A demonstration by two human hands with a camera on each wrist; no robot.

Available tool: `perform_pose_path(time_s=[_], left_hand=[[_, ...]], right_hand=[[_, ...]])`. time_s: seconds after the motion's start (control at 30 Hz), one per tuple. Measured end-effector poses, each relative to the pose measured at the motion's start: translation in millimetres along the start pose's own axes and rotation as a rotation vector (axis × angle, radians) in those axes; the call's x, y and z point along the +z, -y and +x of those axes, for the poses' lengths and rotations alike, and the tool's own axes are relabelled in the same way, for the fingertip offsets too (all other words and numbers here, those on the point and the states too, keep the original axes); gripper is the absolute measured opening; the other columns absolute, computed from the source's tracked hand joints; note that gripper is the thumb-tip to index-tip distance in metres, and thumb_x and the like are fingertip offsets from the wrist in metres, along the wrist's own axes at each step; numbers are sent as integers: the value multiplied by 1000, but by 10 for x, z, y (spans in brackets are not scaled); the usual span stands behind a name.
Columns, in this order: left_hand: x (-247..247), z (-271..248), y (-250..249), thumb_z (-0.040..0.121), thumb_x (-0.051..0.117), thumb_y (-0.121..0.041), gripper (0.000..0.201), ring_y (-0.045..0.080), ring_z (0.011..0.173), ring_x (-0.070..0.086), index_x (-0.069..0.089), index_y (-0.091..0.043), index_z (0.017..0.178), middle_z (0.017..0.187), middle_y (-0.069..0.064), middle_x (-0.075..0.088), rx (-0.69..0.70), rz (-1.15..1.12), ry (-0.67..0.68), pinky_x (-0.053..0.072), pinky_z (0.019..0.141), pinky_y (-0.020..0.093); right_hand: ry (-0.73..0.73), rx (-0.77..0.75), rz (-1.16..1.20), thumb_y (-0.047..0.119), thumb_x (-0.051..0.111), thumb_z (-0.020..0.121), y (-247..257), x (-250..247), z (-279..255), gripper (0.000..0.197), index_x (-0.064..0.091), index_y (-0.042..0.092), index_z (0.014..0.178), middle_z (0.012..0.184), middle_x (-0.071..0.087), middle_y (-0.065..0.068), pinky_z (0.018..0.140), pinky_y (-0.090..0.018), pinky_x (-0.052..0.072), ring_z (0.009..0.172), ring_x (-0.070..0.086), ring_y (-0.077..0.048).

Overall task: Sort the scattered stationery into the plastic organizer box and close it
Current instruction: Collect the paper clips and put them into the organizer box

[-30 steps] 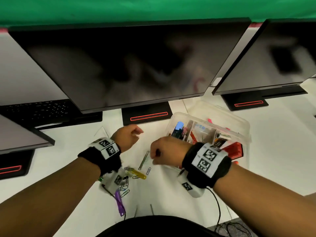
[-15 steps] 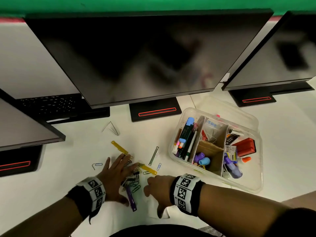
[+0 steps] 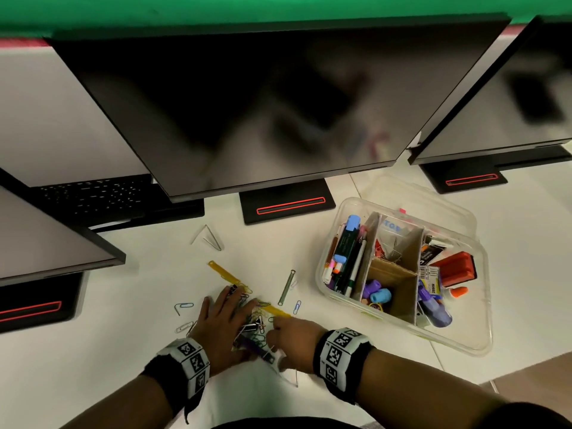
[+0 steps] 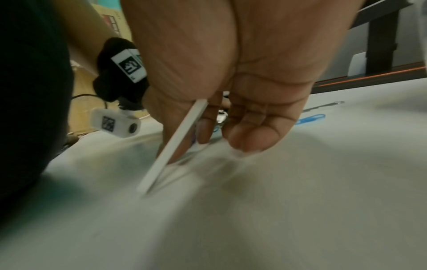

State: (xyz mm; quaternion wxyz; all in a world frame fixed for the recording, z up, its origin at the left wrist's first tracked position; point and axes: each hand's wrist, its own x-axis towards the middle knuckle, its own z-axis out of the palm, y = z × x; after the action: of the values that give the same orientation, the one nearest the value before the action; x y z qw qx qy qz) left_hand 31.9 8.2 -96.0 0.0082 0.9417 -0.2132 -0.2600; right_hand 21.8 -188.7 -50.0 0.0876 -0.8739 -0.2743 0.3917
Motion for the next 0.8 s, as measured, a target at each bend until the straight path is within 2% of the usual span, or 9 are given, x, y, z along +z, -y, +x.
perform_pose_path(time_s=[0.13,0.23,0.3,0.33,0.4,0.5,0.57,0.67,0.8], left_hand=[[-80,71,25,85,4,-68,71,29,117,52,48,-29,125,124,5,61,-52,-25,19,55,77,48],[-171,83,79,87,9,-65,67,29,114,61,45,-27,128,126,6,62,-72,-70,9,52,83,47],[-269,87,84,77,16,-67,79,29,136,39,34,-23,141,146,4,43,-36,-166,-2,36,106,49],[-291,83,90,76,17,-64,80,26,143,24,26,-25,145,152,0,31,-13,-197,-17,24,115,44],[-350,81,92,87,31,-55,66,19,146,11,20,-29,146,155,-5,24,-35,-289,-81,13,119,34],[-427,72,96,91,50,-35,53,18,144,20,34,-29,141,151,-1,32,-64,-367,-155,18,117,28],[-414,69,127,85,56,-35,53,22,139,31,44,-23,135,144,3,40,-55,-414,-207,23,113,25],[-396,76,149,79,63,-34,60,19,132,37,44,-21,135,139,0,39,-75,-478,-208,27,111,23],[-404,82,119,81,67,-26,61,15,123,45,41,-18,136,137,1,37,-33,-545,-183,36,105,19]], right_hand=[[-90,94,42,30,67,83,-80,-117,110,40,56,9,116,122,47,-14,87,-39,47,110,52,-34],[-171,136,44,24,58,89,-99,-214,164,33,54,5,116,121,46,-16,79,-38,45,109,52,-35],[-247,149,70,18,53,91,-116,-264,180,30,52,4,117,121,46,-17,79,-39,44,110,50,-35],[-284,150,88,18,52,90,-124,-274,190,31,51,4,118,122,45,-16,83,-39,44,112,48,-35],[-362,168,124,22,53,89,-149,-280,205,41,47,7,126,129,41,-14,95,-39,41,120,41,-34],[-292,248,208,44,55,86,-171,-254,223,74,21,19,147,154,17,-6,114,-44,25,141,15,-31],[-205,231,162,59,54,82,-158,-226,231,88,11,23,150,159,7,-2,117,-46,15,146,4,-30],[-125,141,66,67,60,73,-106,-201,222,99,14,23,149,160,5,-2,118,-53,10,147,2,-30],[-134,108,52,63,72,64,-73,-253,157,110,13,25,150,160,4,-4,118,-49,16,146,7,-29]])
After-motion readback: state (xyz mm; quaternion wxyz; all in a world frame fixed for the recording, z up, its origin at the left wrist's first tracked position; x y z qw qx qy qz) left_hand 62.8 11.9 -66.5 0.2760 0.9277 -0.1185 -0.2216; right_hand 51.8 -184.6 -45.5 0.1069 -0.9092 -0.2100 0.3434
